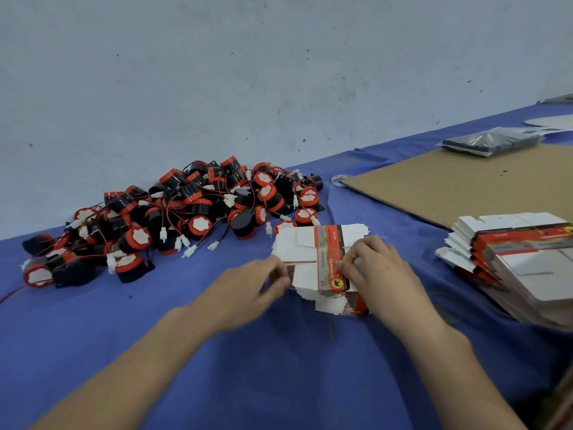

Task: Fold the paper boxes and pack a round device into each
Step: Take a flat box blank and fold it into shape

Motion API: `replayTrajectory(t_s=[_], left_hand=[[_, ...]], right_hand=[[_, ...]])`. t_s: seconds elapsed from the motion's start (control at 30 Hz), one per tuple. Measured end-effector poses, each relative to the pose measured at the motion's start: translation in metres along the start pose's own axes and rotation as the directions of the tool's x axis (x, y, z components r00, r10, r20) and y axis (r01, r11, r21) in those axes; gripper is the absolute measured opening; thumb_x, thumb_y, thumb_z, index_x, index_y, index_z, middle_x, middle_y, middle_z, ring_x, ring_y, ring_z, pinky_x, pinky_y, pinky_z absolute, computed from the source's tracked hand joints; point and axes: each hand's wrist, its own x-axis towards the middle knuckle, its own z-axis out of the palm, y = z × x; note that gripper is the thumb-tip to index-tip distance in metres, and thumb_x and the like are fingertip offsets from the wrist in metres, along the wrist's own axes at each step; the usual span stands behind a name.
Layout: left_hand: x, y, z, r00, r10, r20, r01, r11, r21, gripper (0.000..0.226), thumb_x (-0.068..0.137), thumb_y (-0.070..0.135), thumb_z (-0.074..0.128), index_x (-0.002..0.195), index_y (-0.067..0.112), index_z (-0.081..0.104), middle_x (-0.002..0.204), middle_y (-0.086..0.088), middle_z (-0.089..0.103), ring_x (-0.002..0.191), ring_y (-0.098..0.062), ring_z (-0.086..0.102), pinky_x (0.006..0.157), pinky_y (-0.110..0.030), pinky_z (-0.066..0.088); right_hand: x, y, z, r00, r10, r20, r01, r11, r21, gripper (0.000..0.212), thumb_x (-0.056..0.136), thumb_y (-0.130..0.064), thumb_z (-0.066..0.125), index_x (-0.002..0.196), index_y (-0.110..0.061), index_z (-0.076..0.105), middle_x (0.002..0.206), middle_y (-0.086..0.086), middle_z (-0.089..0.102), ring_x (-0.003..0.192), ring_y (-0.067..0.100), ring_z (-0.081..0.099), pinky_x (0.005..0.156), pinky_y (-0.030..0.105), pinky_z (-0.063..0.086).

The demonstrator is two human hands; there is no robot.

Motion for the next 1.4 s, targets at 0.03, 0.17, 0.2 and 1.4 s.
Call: replayTrajectory(t_s=[0.03, 0.17, 0.2, 1.4], left_hand=[[-0.009, 0.003, 0.010, 1.000, -0.018, -0.009, 0.018, 0.998, -0.055, 0.015, 0.096, 0.058, 0.043, 0.095, 0.043, 0.043, 0.087, 0.020, 0.058, 0.077, -0.003, 0.054, 0.063, -0.021, 0.044], [-0.025, 0.037, 0.043, 0.973, -0.101, -0.210, 0.022, 0.937, -0.348, 0.017, 0.092, 0.050, 0.052, 0.085, 0.037, 0.043, 0.083, 0.014, 0.060, 0.069, -0.009, 0.055, 0.060, -0.027, 0.048], [-0.026, 0.045, 0.047, 0.950, -0.143, -0.277, 0.017, 0.911, -0.412, 0.015, 0.093, 0.044, 0.055, 0.084, 0.035, 0.045, 0.082, 0.014, 0.061, 0.070, -0.009, 0.055, 0.061, -0.026, 0.048], [-0.021, 0.088, 0.056, 0.966, -0.242, -0.091, 0.034, 0.465, -0.884, 0.040, 0.078, 0.050, 0.069, 0.115, 0.057, 0.055, 0.108, 0.024, 0.066, 0.102, 0.003, 0.066, 0.077, -0.006, 0.045]], right_hand=[[-0.001, -0.001, 0.000, 1.000, 0.003, 0.018, -0.004, 1.000, 0.007, 0.023, 0.103, -0.043, 0.047, 0.098, -0.023, 0.058, 0.113, -0.009, 0.048, 0.108, 0.016, 0.048, 0.087, 0.038, 0.047], [-0.006, -0.004, -0.001, 0.994, 0.030, 0.102, -0.035, 0.998, 0.045, 0.022, 0.105, -0.042, 0.042, 0.102, -0.024, 0.053, 0.117, -0.012, 0.044, 0.106, 0.010, 0.050, 0.075, 0.034, 0.048], [-0.008, -0.004, -0.001, 0.993, 0.034, 0.111, -0.039, 0.998, 0.040, 0.021, 0.105, -0.042, 0.041, 0.101, -0.024, 0.051, 0.117, -0.011, 0.043, 0.103, 0.010, 0.052, 0.070, 0.032, 0.046], [-0.055, -0.020, -0.006, 0.949, 0.270, -0.164, -0.158, 0.856, 0.492, 0.012, 0.094, -0.019, 0.057, 0.085, -0.010, 0.060, 0.087, 0.005, 0.061, 0.081, 0.028, 0.055, 0.071, 0.033, 0.048]])
